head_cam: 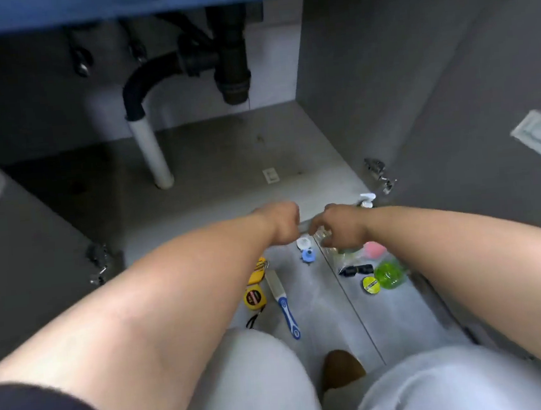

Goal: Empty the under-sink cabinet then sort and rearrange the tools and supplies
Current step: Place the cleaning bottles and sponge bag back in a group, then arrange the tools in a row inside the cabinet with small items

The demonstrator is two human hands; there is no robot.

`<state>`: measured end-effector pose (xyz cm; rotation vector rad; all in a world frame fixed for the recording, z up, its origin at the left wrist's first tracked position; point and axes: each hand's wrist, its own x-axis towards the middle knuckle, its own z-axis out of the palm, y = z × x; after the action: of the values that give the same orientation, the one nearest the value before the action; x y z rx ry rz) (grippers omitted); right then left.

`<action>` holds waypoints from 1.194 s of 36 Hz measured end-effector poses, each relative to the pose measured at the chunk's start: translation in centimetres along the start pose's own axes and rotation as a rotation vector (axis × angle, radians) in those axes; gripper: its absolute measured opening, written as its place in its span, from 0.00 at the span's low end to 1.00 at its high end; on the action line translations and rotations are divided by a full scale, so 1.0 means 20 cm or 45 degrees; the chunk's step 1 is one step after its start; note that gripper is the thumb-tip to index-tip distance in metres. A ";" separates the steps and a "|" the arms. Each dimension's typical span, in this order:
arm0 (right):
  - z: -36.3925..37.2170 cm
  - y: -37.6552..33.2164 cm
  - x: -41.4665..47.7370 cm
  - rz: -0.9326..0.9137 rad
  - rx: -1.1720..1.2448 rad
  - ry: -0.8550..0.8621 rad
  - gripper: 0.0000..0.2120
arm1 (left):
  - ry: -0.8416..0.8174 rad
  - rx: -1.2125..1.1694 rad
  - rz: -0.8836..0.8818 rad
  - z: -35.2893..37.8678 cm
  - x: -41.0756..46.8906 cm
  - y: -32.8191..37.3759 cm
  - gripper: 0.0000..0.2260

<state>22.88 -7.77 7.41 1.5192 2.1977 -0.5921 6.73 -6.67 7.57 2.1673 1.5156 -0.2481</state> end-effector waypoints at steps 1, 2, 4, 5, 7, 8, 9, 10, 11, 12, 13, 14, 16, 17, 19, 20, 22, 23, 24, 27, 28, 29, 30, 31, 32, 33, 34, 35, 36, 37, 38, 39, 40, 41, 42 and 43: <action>-0.03 -0.02 -0.05 0.004 0.003 0.032 0.20 | 0.058 -0.026 -0.012 -0.04 -0.04 0.02 0.15; -0.06 -0.04 -0.10 0.004 0.010 0.059 0.20 | 0.106 -0.051 -0.024 -0.08 -0.09 0.04 0.14; -0.09 -0.08 -0.18 0.003 0.027 0.098 0.20 | 0.170 -0.084 -0.050 -0.13 -0.18 0.07 0.13; -0.09 -0.10 -0.22 -0.004 0.033 0.104 0.20 | 0.187 -0.088 -0.059 -0.15 -0.22 0.08 0.12; -0.09 -0.14 -0.27 -0.019 0.054 0.102 0.20 | 0.193 -0.069 -0.060 -0.17 -0.30 0.10 0.12; -0.09 -0.16 -0.28 -0.023 0.061 0.097 0.19 | 0.192 -0.052 -0.061 -0.17 -0.33 0.10 0.12; -0.08 -0.17 -0.29 -0.027 0.063 0.090 0.19 | 0.191 -0.033 -0.066 -0.17 -0.35 0.10 0.12; -0.07 -0.19 -0.30 -0.031 0.065 0.084 0.19 | 0.186 -0.017 -0.074 -0.16 -0.37 0.09 0.12; -0.06 -0.21 -0.30 -0.033 0.071 0.079 0.19 | 0.175 -0.002 -0.086 -0.15 -0.40 0.08 0.13; -0.05 -0.23 -0.30 -0.033 0.080 0.074 0.19 | 0.164 0.009 -0.103 -0.13 -0.42 0.07 0.13; -0.03 -0.25 -0.30 -0.034 0.092 0.068 0.18 | 0.153 0.018 -0.124 -0.11 -0.43 0.05 0.14; -0.01 -0.27 -0.30 -0.036 0.108 0.059 0.19 | 0.141 0.027 -0.141 -0.09 -0.45 0.02 0.14; 0.05 -0.32 -0.27 -0.041 0.149 0.024 0.19 | 0.115 0.044 -0.164 -0.03 -0.47 -0.04 0.13; 0.08 -0.34 -0.26 -0.047 0.160 0.001 0.19 | 0.100 0.049 -0.179 0.00 -0.48 -0.08 0.13; 0.15 -0.38 -0.22 -0.055 0.151 -0.048 0.19 | 0.053 0.030 -0.218 0.07 -0.49 -0.17 0.12; 0.18 -0.39 -0.19 -0.055 0.145 -0.077 0.19 | 0.021 0.022 -0.236 0.10 -0.49 -0.21 0.12; 0.27 -0.41 -0.13 -0.051 0.135 -0.143 0.20 | -0.044 0.016 -0.257 0.17 -0.48 -0.29 0.13; 0.31 -0.42 -0.10 -0.048 0.122 -0.175 0.20 | -0.082 0.017 -0.259 0.21 -0.47 -0.33 0.13; 0.35 -0.42 -0.07 -0.042 0.107 -0.208 0.20 | -0.121 0.020 -0.259 0.26 -0.45 -0.36 0.13; 0.48 -0.41 0.05 -0.034 0.084 -0.297 0.19 | -0.218 -0.014 -0.259 0.40 -0.39 -0.46 0.13; 0.52 -0.40 0.09 -0.033 0.085 -0.325 0.18 | -0.246 -0.038 -0.250 0.46 -0.36 -0.50 0.14; 0.56 -0.39 0.13 -0.029 0.093 -0.351 0.18 | -0.275 -0.058 -0.240 0.52 -0.33 -0.53 0.15; 0.60 -0.38 0.17 -0.020 0.107 -0.373 0.19 | -0.303 -0.072 -0.232 0.57 -0.29 -0.57 0.16; 0.64 -0.37 0.22 -0.009 0.120 -0.387 0.19 | -0.324 -0.083 -0.227 0.63 -0.26 -0.60 0.17; 0.68 -0.36 0.26 0.000 0.131 -0.398 0.20 | -0.344 -0.096 -0.223 0.69 -0.23 -0.63 0.17; 0.72 -0.35 0.29 0.011 0.142 -0.405 0.20 | -0.366 -0.109 -0.223 0.75 -0.19 -0.66 0.18; 0.77 -0.34 0.33 0.026 0.154 -0.411 0.21 | -0.389 -0.120 -0.228 0.80 -0.17 -0.69 0.19; 0.81 -0.33 0.36 0.042 0.168 -0.415 0.21 | -0.414 -0.134 -0.242 0.85 -0.14 -0.72 0.20; 0.85 -0.33 0.39 0.059 0.182 -0.413 0.21 | -0.436 -0.144 -0.261 0.90 -0.12 -0.75 0.21; 0.89 -0.33 0.42 0.079 0.202 -0.410 0.21 | -0.455 -0.146 -0.281 0.94 -0.11 -0.77 0.22; 0.93 -0.33 0.44 0.102 0.223 -0.412 0.22 | -0.473 -0.141 -0.296 0.98 -0.10 -0.80 0.24; 0.96 -0.34 0.47 0.123 0.240 -0.419 0.23 | -0.499 -0.124 -0.297 1.02 -0.09 -0.82 0.25; 1.00 -0.34 0.49 0.139 0.251 -0.429 0.24 | -0.527 -0.098 -0.275 1.05 -0.09 -0.84 0.26; 1.04 -0.34 0.50 0.149 0.260 -0.443 0.24 | -0.559 -0.073 -0.238 1.08 -0.09 -0.85 0.27; 1.08 -0.34 0.52 0.151 0.266 -0.453 0.25 | -0.595 -0.048 -0.198 1.10 -0.09 -0.87 0.28; 1.11 -0.35 0.53 0.150 0.270 -0.454 0.25 | -0.634 -0.017 -0.165 1.12 -0.10 -0.88 0.27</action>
<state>14.74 -14.09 -16.02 1.4954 1.8097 -0.9977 -7.55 -14.34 -15.95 1.8143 1.3550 -0.7566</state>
